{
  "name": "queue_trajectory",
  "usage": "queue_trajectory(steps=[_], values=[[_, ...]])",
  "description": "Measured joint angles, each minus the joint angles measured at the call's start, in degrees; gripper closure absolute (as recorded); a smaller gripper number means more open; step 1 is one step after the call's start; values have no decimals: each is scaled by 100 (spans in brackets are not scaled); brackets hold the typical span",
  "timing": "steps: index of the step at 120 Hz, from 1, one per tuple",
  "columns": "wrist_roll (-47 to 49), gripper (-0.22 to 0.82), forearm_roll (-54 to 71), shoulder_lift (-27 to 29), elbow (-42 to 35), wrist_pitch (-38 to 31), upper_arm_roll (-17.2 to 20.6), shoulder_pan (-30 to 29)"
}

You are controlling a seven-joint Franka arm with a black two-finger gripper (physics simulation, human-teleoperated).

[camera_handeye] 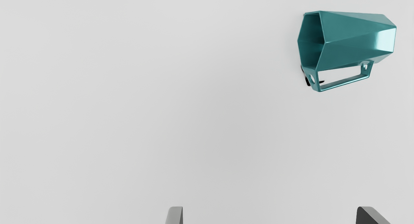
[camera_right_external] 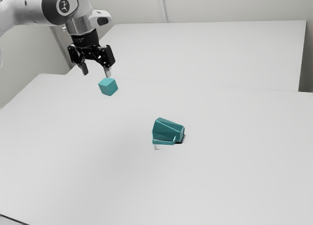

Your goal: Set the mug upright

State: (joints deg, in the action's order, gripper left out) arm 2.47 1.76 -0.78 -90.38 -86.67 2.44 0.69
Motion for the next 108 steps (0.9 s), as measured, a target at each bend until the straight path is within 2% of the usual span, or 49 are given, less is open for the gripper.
queue_trajectory(steps=[31,62,108], values=[[-23,2,2,-150,132,-1,-13,3],[-184,2,-305,-447,180,-99,-75,-236],[-1088,2,-1934,-503,-944,-1235,-369,-327]])
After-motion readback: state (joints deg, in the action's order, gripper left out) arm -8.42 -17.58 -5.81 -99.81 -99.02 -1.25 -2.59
